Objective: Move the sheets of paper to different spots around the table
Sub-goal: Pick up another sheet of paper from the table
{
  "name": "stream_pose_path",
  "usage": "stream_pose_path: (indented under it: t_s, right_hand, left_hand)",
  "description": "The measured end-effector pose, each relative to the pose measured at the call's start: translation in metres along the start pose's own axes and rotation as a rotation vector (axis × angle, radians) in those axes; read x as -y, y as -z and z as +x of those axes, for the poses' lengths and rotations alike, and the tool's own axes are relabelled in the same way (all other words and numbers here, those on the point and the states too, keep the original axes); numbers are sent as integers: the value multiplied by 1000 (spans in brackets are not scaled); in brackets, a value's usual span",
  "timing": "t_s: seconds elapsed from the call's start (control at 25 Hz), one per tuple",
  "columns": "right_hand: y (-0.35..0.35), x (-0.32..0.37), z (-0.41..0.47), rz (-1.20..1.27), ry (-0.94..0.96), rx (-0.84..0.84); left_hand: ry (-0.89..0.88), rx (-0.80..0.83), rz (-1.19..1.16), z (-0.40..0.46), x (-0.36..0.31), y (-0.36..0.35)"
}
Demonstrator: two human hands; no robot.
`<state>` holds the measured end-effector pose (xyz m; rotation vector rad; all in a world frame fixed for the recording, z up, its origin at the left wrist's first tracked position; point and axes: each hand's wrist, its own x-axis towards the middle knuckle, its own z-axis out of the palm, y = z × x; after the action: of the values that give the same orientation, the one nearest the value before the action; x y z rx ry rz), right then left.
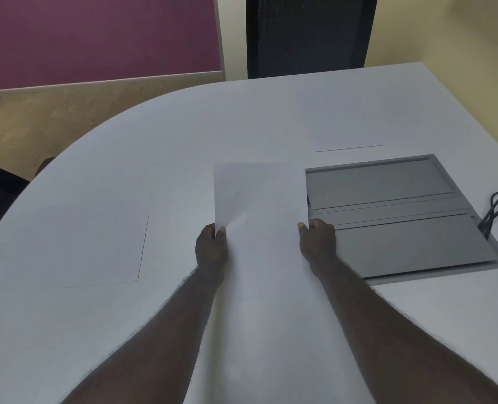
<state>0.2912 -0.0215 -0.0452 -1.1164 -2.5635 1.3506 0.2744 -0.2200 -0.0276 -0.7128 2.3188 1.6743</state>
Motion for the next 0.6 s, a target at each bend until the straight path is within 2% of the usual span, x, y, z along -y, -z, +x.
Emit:
stream_pose_path:
  t_s: [0.28,0.6]
  right_hand:
    - [30,19,-22,32,96,-16]
    - [88,77,-79,145,193,-1]
  left_hand:
    - [36,25,-99,-20,-8,23]
    - [-90,67,-230,-79,-64,80]
